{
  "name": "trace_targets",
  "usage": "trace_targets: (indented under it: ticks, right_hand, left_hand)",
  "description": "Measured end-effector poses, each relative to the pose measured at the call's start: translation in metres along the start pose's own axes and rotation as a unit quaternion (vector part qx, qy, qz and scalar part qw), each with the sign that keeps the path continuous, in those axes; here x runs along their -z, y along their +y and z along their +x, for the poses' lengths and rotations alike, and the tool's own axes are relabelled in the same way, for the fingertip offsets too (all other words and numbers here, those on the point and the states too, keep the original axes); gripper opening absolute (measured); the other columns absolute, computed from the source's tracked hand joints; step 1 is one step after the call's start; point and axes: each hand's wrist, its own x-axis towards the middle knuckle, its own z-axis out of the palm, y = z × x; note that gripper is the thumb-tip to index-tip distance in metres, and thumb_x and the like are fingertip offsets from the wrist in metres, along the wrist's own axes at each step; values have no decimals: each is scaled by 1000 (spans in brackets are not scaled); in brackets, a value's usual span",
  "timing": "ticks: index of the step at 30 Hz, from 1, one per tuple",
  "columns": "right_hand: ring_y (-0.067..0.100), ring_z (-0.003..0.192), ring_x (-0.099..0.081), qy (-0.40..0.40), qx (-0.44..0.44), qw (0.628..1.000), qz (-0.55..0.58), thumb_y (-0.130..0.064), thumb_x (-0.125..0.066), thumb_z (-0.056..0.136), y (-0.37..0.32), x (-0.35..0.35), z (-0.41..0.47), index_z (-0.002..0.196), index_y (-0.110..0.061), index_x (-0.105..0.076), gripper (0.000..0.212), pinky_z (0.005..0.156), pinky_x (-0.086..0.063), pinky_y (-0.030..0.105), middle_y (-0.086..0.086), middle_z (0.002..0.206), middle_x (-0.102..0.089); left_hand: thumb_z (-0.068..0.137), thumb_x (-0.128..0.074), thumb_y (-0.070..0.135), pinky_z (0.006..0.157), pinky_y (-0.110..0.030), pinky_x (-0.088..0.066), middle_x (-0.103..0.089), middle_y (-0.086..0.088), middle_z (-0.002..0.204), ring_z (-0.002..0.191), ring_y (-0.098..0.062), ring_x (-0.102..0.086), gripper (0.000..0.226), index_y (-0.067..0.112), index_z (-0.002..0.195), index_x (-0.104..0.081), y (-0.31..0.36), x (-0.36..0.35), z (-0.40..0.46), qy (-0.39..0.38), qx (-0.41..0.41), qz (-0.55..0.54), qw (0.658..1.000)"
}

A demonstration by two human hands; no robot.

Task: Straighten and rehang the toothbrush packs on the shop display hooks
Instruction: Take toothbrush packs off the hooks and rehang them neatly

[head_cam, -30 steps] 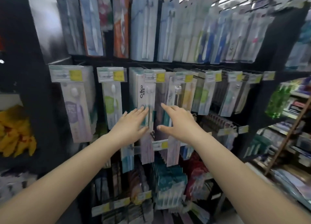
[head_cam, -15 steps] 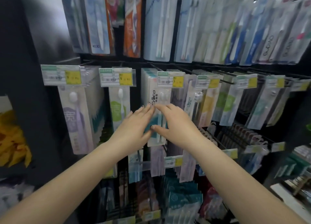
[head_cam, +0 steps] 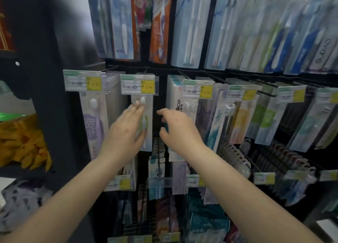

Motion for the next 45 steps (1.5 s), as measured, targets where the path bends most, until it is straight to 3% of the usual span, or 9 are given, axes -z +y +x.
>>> trace_targets:
  ticks: [6, 13, 17, 19, 24, 31, 45]
  right_hand:
    - [24, 109, -48, 11, -3, 1000, -17, -10, -46, 88, 4, 5, 4, 128, -14, -47, 40, 93, -42, 41, 4, 114, -58]
    - [23, 118, -47, 3, 18, 1000, 7, -11, -46, 90, -1, 3, 11, 136, -15, -41, 46, 98, -40, 40, 4, 126, -54]
    - [23, 117, -47, 0, 32, 999, 12, -10, -46, 90, -8, -2, 15, 135, -14, -42, 45, 98, -40, 39, 5, 125, -55]
    - [24, 117, -48, -1, 38, 999, 17, -10, -46, 90, -13, -5, 17, 135, -13, -42, 45, 98, -41, 41, 6, 126, -55]
    - [24, 114, -50, -16, 54, 998, 16, -12, -47, 90, -22, -11, 21, 134, -14, -42, 45, 95, -44, 42, 6, 123, -56]
    - [24, 117, -49, -24, 66, 997, 21, -13, -48, 90, -27, -12, 24, 136, -14, -41, 47, 95, -44, 43, 6, 128, -54]
    - [24, 112, -52, -22, 70, 997, 28, -13, -47, 91, -20, -16, 24, 135, -15, -42, 45, 93, -46, 42, 6, 123, -57]
  left_hand:
    - [81, -65, 4, 107, -49, -30, -42, -24, 139, 132, -39, -36, 57, -5, 133, -42, -6, 4, 12, 80, 26, 57, 995]
    - [78, -68, 4, 106, -50, -29, -42, -24, 138, 131, -39, -36, 58, -1, 131, -44, -23, 7, 2, 138, 40, 108, 984]
    - [76, -69, 6, 96, -54, -37, -45, -26, 130, 121, -40, -41, 56, 2, 125, -44, -30, 14, -8, 211, 92, 116, 966]
    - [77, -69, 11, 99, -53, -35, -40, -25, 134, 124, -40, -37, 60, 4, 128, -38, -32, 17, -11, 235, 143, 113, 955]
    - [80, -70, 27, 111, -49, -22, -21, -21, 148, 137, -36, -21, 87, 1, 144, -16, -39, 18, -6, 197, 251, 79, 944]
    - [81, -67, 38, 112, -44, -23, -20, -20, 150, 138, -33, -21, 98, 2, 147, -5, -43, 12, 7, 181, 290, 50, 939]
    - [79, -70, 35, 100, -42, -37, -30, -19, 142, 128, -34, -36, 92, 4, 145, -15, -54, 7, 18, 197, 329, -22, 923]
